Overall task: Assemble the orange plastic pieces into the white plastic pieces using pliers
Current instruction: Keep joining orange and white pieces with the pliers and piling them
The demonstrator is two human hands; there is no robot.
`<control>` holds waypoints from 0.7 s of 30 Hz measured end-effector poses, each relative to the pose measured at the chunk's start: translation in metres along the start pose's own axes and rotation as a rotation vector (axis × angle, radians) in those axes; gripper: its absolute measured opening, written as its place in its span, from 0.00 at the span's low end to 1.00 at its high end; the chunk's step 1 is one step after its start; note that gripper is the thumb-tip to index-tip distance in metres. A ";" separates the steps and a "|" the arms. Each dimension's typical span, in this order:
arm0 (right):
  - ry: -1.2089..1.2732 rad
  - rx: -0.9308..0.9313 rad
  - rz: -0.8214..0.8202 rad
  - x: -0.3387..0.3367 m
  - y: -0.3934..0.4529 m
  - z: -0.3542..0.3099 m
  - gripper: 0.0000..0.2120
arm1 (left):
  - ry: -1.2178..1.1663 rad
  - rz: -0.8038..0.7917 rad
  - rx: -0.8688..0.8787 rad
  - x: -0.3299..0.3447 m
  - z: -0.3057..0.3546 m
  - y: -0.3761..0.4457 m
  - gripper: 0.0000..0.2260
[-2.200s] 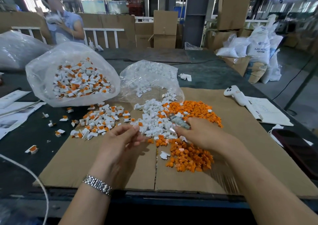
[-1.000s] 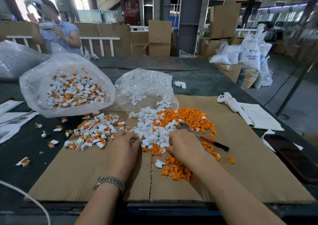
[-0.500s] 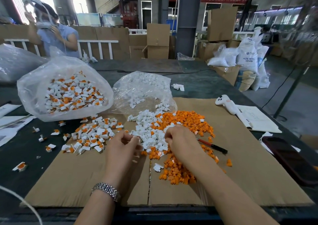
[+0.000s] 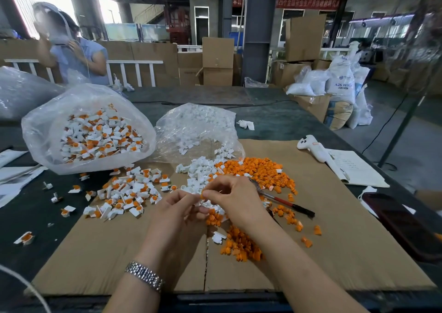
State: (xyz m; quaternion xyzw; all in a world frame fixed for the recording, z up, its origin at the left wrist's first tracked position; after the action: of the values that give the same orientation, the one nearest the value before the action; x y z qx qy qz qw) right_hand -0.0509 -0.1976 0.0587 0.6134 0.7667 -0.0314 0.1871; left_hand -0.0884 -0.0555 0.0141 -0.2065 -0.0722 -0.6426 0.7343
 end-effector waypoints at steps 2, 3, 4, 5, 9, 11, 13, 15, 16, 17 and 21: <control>-0.009 0.001 -0.001 0.002 0.000 0.001 0.02 | -0.029 -0.010 0.002 -0.003 0.000 0.004 0.06; -0.012 0.004 -0.002 0.002 0.001 0.002 0.03 | -0.012 -0.003 0.009 -0.005 0.001 0.005 0.07; -0.007 0.004 -0.001 0.003 0.001 0.002 0.03 | 0.005 0.001 0.018 -0.007 0.001 0.006 0.09; 0.002 0.000 0.001 0.003 0.001 0.002 0.03 | 0.015 0.001 0.025 -0.008 0.002 0.007 0.09; 0.037 -0.051 0.013 0.004 -0.001 0.000 0.02 | 0.031 0.010 0.062 -0.008 0.006 0.006 0.09; 0.031 -0.047 0.035 0.005 -0.001 -0.001 0.03 | 0.037 0.013 0.088 -0.006 0.007 0.003 0.09; 0.020 -0.036 0.051 0.004 0.000 0.000 0.03 | -0.013 0.018 0.079 -0.006 0.004 0.002 0.09; 0.025 -0.035 0.026 0.005 0.000 -0.001 0.03 | -0.081 0.026 0.062 -0.008 0.001 0.003 0.10; 0.031 -0.040 0.006 0.006 0.000 -0.001 0.03 | -0.095 0.031 0.052 -0.010 0.000 0.005 0.11; 0.038 -0.047 -0.009 0.006 -0.001 -0.001 0.02 | -0.109 0.024 0.039 -0.012 0.000 0.006 0.12; 0.053 -0.073 -0.024 0.004 -0.002 -0.002 0.02 | -0.109 -0.083 0.010 -0.017 -0.001 0.010 0.13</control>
State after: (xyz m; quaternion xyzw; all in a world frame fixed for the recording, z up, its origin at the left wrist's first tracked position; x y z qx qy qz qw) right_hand -0.0542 -0.1942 0.0592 0.5976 0.7792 0.0109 0.1886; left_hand -0.0817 -0.0398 0.0050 -0.2343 -0.1239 -0.6599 0.7030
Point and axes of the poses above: each hand's wrist, its own y-axis towards the middle knuckle, its own x-axis out of the palm, z = x × y, the point moved 3 cm from there along y, towards the middle knuckle, and after that the axes turned 9 degrees about y, right-handed, at the moved point
